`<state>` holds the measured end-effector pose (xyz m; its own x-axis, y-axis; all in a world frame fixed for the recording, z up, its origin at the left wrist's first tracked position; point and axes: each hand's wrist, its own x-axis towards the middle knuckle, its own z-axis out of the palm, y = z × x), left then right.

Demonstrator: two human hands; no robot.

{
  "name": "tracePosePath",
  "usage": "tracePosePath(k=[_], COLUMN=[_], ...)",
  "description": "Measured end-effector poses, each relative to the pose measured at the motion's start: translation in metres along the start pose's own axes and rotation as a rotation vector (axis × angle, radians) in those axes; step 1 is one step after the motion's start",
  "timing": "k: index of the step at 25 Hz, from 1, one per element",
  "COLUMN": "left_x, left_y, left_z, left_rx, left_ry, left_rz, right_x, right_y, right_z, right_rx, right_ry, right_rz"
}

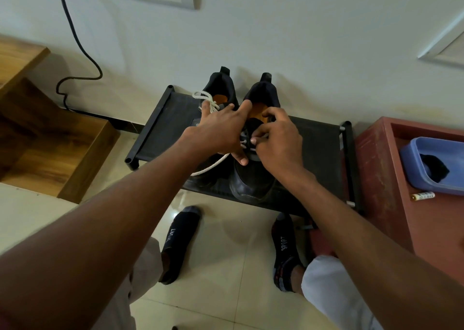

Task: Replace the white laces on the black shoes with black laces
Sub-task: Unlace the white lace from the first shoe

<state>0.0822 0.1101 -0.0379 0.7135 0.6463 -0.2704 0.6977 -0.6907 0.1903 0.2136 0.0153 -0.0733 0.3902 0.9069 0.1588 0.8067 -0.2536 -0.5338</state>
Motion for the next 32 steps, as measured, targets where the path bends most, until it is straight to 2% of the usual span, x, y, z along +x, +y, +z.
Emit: tracePosePath(k=[5,11,20,32], left_x=[0.002,0.000,0.007,0.005], left_y=[-0.003,0.003,-0.014,-0.006], left_z=[0.003,0.000,-0.001,-0.006], left_rx=[-0.007,-0.009,-0.292,-0.345], left_ry=[0.014,0.014,0.068,0.066], left_rz=[0.007,0.027,0.003,0.034], right_x=[-0.002,-0.002,0.002,0.009], right_y=[-0.007,-0.011,-0.006,-0.004], right_z=[0.014,0.019,0.013,0.014], right_rx=[0.066,0.051,-0.001,0.002], right_ry=[0.139,0.203,0.108,0.111], right_rz=[0.106,0.153,0.069,0.122])
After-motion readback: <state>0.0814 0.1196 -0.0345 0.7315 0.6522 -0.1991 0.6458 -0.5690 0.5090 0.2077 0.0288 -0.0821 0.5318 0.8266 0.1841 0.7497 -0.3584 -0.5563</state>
